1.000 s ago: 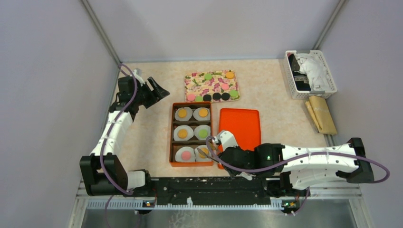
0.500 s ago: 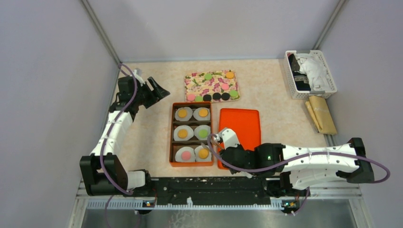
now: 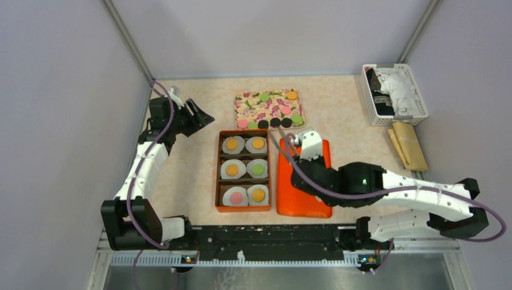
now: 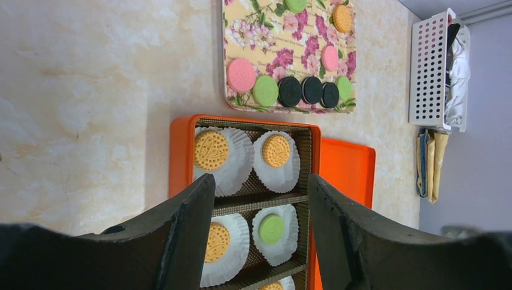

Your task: Pack the cookies

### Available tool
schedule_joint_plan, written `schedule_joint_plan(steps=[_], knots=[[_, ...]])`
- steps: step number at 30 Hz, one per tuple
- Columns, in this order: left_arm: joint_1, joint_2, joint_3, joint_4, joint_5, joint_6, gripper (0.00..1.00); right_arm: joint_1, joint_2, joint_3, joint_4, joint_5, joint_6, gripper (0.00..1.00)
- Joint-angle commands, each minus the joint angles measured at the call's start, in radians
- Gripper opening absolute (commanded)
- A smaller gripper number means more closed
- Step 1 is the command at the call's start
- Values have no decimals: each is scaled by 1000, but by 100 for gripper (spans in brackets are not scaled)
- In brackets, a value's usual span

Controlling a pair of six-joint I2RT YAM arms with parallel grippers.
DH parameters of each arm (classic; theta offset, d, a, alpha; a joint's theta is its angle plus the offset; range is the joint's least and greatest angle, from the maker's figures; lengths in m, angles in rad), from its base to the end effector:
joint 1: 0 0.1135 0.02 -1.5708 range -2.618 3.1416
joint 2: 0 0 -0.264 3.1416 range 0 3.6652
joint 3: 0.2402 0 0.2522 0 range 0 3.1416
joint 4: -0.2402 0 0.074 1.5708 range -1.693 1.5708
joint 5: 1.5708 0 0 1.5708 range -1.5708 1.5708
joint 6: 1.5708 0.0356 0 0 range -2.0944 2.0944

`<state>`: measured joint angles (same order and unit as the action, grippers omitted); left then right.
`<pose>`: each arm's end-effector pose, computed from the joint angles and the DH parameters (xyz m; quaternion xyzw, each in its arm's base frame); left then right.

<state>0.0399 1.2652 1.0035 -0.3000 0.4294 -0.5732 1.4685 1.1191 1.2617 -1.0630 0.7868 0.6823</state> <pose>0.2831 -0.0035 0.3032 -0.1599 0.8465 -0.3044 0.4065 0.0454 0.1951 0.3663 -0.2221 0.8554 0.0869 0.4599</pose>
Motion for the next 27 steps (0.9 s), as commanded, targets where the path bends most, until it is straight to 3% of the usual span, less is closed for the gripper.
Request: schedule_joint_plan(steps=[1,5,12,19,27], knots=[[6,-30,6,26,18,9,62,-185,-41,72,40,101,-66,9],[6,-26,4,36,30,3,56,-437,-35,64,217,1,-232,9],[5,-13,4,45,35,5,57,-822,145,129,417,-254,-382,9],[5,18,7,55,43,4,60,-1019,494,258,483,-453,-476,10],[6,38,13,55,29,15,61,-1184,829,444,524,-526,-581,10]])
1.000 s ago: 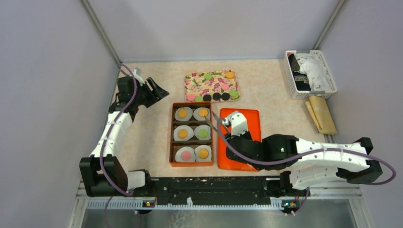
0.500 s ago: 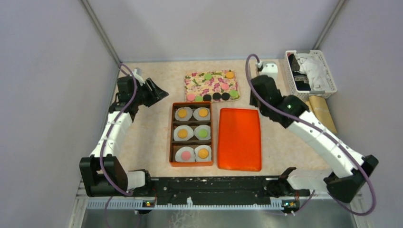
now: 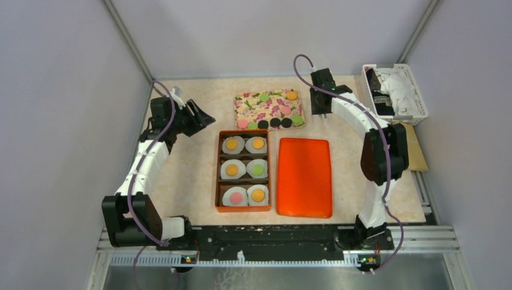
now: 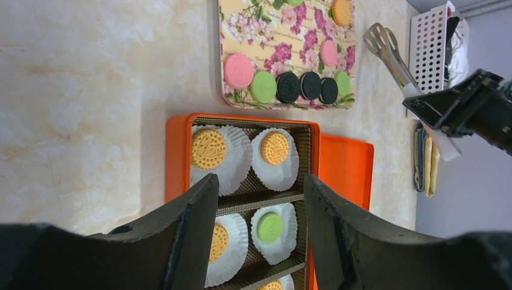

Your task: Pack the cookies

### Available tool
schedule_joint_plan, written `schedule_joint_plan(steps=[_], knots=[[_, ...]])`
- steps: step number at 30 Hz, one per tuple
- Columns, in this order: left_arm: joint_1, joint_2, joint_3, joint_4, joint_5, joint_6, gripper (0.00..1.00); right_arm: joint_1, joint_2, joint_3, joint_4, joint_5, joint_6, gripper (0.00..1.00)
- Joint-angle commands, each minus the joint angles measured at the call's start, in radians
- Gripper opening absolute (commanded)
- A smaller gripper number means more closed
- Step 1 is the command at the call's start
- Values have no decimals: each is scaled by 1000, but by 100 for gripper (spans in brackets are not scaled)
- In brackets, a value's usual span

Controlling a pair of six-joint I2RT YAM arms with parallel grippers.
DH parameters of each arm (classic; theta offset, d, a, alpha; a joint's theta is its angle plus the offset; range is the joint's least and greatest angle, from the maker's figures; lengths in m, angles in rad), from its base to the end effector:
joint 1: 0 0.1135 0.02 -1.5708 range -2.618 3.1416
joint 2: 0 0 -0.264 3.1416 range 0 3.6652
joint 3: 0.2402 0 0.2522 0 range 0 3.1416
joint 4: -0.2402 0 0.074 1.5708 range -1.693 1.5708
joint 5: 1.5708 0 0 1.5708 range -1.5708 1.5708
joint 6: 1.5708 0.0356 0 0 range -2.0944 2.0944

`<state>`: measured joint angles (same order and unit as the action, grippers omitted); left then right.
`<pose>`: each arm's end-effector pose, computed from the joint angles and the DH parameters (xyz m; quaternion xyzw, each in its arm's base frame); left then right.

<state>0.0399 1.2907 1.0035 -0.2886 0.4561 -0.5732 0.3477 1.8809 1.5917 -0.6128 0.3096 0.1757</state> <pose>0.2882 -0.0042 0.2977 -0.1555 0.8487 -0.3141 0.3961 0.3980 0.1327 0.2679 -0.0297 0.9342 -0.0568 0.3509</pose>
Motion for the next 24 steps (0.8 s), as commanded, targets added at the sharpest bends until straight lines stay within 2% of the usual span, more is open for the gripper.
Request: schedule_joint_plan(steps=[1,13,16,19,24], knots=[[5,18,15,43,1,17,61,-78,103,131,81,-54,-83,10],[5,80,14,68,6,6,61,-162,410,339,39,-39,-143,12],[4,83,17,66,2,18,61,-162,468,380,20,-19,-145,17],[5,85,26,62,24,40,62,-162,520,413,0,2,-141,26],[2,85,32,47,17,51,62,-167,535,422,8,-16,-135,34]])
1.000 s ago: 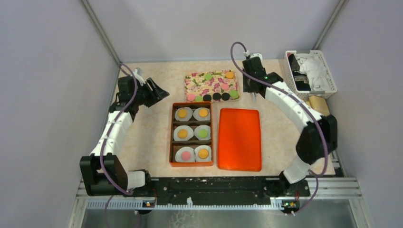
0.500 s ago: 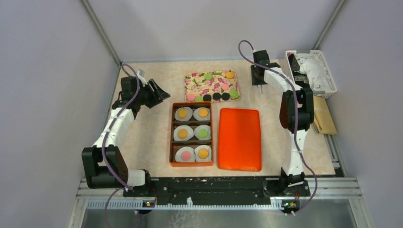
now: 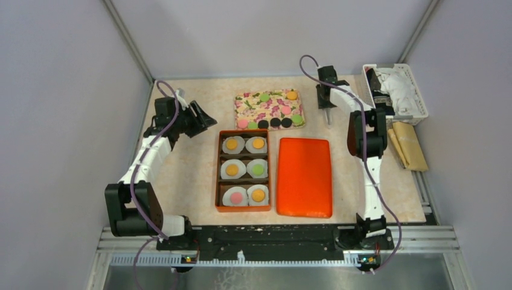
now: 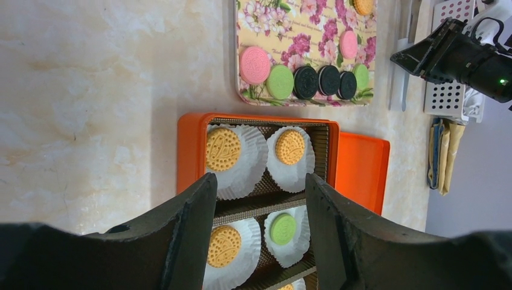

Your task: Pack the cookies

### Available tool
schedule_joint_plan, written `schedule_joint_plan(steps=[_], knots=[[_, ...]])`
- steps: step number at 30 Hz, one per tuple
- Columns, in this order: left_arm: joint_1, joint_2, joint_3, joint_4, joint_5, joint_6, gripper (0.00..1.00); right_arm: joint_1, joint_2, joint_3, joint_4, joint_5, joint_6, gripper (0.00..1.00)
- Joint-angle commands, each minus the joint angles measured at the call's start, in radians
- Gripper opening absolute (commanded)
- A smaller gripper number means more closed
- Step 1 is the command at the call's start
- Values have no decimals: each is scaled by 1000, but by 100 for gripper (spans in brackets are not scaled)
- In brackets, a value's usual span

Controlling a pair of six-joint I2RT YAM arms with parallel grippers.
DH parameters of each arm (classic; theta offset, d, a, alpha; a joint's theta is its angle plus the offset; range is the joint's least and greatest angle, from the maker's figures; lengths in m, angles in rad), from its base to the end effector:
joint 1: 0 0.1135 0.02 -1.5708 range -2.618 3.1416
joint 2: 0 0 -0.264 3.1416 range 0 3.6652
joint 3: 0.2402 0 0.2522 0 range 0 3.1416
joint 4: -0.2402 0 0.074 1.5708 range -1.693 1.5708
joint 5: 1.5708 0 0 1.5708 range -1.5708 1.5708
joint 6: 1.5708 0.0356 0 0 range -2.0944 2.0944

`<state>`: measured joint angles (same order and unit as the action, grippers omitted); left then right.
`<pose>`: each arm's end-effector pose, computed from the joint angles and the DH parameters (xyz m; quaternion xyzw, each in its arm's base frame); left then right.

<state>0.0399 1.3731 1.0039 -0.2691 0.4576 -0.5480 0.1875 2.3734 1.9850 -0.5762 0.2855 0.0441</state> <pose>0.3037 -0.0036 0.2768 -0.1545 0.8622 -0.3061 0.3729 0.5137 0.0872 0.1708 -0.0253 0.9453 -0.1007 0.3092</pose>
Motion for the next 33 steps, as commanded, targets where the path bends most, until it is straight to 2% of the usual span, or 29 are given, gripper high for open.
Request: schedule_joint_plan(steps=[1,5,8,19,26,33], knots=[[1,3,33,26,13,27,62,-6,37,28,-26,6,-2,37],[1,3,36,18,3,31,61,-6,-15,1,15,-4,-2,52],[-3,2,38,15,-2,31,61,-5,-67,-19,45,-16,-3,59],[-9,-9,40,7,-10,22,63,-5,-259,-110,75,-56,28,61],[-26,-11,39,12,-18,20,63,12,-532,-423,133,-115,117,61],[-102,-9,69,16,-41,36,65,120,-789,-816,148,-115,216,57]])
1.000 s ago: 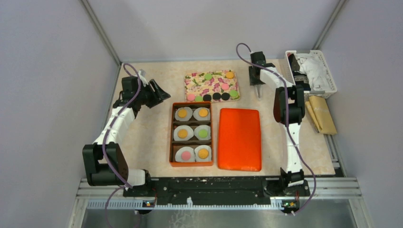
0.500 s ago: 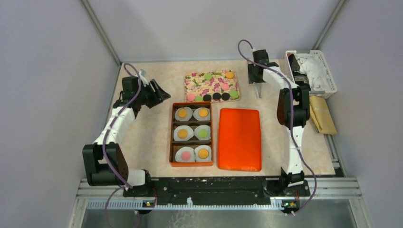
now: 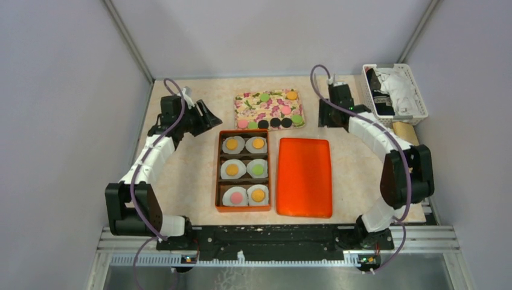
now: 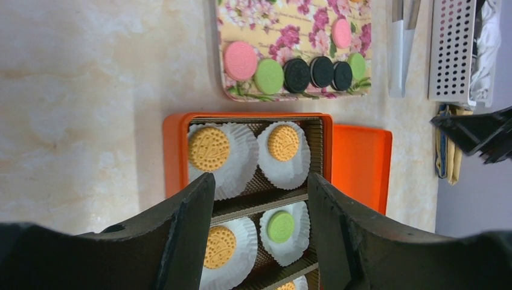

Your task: Pack the cookies

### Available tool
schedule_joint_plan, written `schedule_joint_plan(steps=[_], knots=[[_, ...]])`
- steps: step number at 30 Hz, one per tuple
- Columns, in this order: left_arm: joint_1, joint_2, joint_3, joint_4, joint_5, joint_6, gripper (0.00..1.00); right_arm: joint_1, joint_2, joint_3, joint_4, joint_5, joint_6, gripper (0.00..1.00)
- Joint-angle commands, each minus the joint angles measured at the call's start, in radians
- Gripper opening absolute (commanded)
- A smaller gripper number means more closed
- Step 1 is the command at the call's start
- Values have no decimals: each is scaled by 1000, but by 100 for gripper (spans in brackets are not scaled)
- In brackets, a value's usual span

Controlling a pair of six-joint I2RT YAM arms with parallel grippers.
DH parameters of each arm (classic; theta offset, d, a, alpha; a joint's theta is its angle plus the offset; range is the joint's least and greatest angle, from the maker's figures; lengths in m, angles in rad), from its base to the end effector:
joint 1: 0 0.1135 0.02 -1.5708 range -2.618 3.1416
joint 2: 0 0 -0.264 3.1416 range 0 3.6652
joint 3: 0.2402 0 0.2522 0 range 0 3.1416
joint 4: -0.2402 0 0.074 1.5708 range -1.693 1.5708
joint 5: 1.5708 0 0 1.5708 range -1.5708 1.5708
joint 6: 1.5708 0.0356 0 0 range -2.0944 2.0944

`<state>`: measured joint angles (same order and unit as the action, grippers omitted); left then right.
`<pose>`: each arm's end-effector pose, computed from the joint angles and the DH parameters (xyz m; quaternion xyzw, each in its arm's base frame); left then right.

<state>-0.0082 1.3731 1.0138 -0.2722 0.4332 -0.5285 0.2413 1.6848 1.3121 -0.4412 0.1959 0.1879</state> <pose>0.3042 -0.0174 0.2796 -0.1300 0.8666 -0.3020 0.3754 0.3656 0.0828 0.2633 0.0114 0.9254 -0.0105 0.3786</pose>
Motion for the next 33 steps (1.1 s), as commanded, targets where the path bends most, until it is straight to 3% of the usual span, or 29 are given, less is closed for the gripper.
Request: schedule_joint_plan(steps=[1,8,14,26,29,31,33], knots=[[-68,-9,69,18,-25,20,65,80,-128,-193,19,-35,84,57],[-177,-19,136,0,-62,47,67,106,-178,-355,-2,88,155,56],[-190,-35,147,-10,-71,56,68,105,-191,-428,-11,79,202,53],[-191,-24,141,-4,-58,60,68,105,-219,-543,-6,35,255,24],[-191,-21,143,-5,-45,65,68,104,-189,-539,4,41,255,15],[-192,-22,144,-5,-32,69,68,105,-172,-531,4,56,254,3],[-193,-25,145,-6,-22,77,68,105,-174,-527,3,73,252,0]])
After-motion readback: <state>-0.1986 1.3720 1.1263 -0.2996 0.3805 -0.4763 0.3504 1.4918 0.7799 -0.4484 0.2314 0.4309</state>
